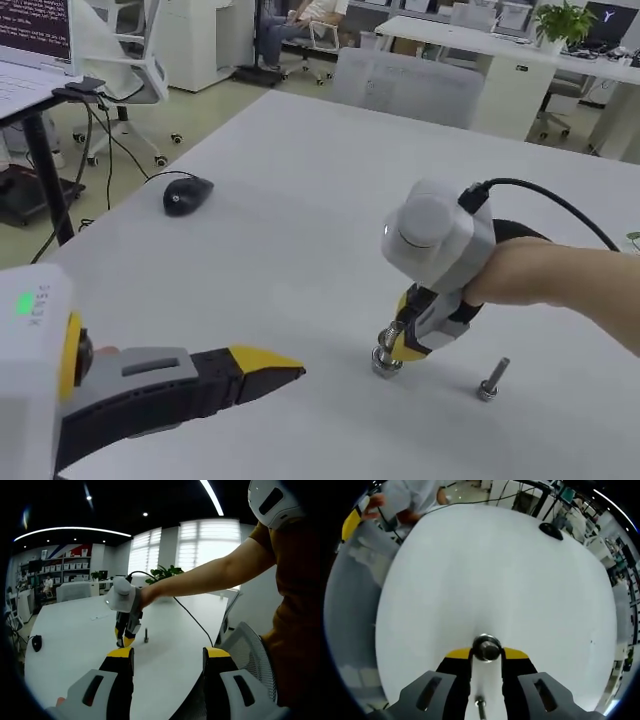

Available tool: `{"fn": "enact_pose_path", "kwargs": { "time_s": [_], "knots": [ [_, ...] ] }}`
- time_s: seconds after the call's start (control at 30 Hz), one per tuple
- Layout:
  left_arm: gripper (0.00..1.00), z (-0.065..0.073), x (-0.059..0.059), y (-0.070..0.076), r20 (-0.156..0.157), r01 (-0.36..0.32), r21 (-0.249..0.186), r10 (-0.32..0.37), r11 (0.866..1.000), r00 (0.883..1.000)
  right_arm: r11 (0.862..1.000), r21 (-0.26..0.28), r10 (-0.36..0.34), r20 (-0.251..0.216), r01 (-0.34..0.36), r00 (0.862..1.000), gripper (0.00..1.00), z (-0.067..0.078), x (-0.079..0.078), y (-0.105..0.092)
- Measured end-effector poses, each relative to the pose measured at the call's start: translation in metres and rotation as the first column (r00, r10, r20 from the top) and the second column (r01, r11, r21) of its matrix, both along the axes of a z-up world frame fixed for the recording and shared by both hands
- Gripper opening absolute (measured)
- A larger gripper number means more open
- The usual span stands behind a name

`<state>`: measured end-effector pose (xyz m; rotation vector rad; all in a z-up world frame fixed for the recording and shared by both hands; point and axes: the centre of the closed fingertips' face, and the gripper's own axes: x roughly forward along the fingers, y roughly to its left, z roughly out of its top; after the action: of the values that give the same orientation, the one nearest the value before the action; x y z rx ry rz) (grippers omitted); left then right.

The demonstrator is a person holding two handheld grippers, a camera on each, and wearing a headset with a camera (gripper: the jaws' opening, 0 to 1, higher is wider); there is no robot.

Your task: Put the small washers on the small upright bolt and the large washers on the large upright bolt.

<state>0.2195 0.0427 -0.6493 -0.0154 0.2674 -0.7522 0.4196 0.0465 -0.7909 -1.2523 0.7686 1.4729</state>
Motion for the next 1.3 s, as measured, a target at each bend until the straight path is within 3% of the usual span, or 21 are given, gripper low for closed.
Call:
{"fn": "enact_pose_path", "kwargs": {
  "time_s": [0.33, 0.6, 0.7, 0.97, 1.03, 1.17, 1.27, 1.3],
  "knots": [
    [0.55, -0.004, 0.001, 0.000, -0.013, 0.000, 0.004, 0.000, 1.000, 1.000, 1.000, -0.001, 0.004, -0.002, -0.004, 1.000, 0.23, -0.016, 0.000, 0.000],
    [0.55, -0.007, 0.003, 0.000, -0.022, 0.002, 0.004, -0.002, 1.000, 1.000, 0.999, 0.034, 0.007, -0.013, -0.006, 1.000, 0.25, -0.016, 0.000, -0.003],
    [0.55, -0.007, 0.003, -0.001, -0.019, 0.004, 0.002, -0.004, 1.000, 1.000, 0.998, 0.068, -0.012, -0.025, 0.014, 1.000, 0.25, -0.009, -0.002, -0.006],
    [0.55, -0.005, 0.004, 0.000, -0.013, 0.015, 0.016, -0.015, 1.000, 1.000, 0.982, 0.182, -0.054, 0.015, 0.050, 0.998, 0.25, 0.025, -0.008, -0.023],
    [0.55, -0.003, 0.003, -0.001, -0.008, 0.023, 0.024, -0.023, 0.999, 1.000, 0.971, 0.232, -0.068, 0.030, 0.059, 0.997, 0.25, 0.038, -0.012, -0.028],
    [0.55, 0.003, 0.002, -0.004, 0.006, 0.035, 0.027, -0.035, 0.999, 0.999, 0.929, 0.362, -0.095, 0.040, 0.074, 0.995, 0.25, 0.067, -0.033, -0.036],
    [0.55, 0.008, 0.000, -0.007, 0.017, 0.047, 0.029, -0.048, 0.998, 0.999, 0.870, 0.483, -0.122, 0.010, 0.102, 0.993, 0.25, 0.090, -0.054, -0.041],
    [0.55, 0.008, 0.000, -0.008, 0.017, 0.051, 0.029, -0.051, 0.998, 0.999, 0.842, 0.528, -0.133, -0.005, 0.115, 0.991, 0.25, 0.098, -0.062, -0.045]
  ]
}}
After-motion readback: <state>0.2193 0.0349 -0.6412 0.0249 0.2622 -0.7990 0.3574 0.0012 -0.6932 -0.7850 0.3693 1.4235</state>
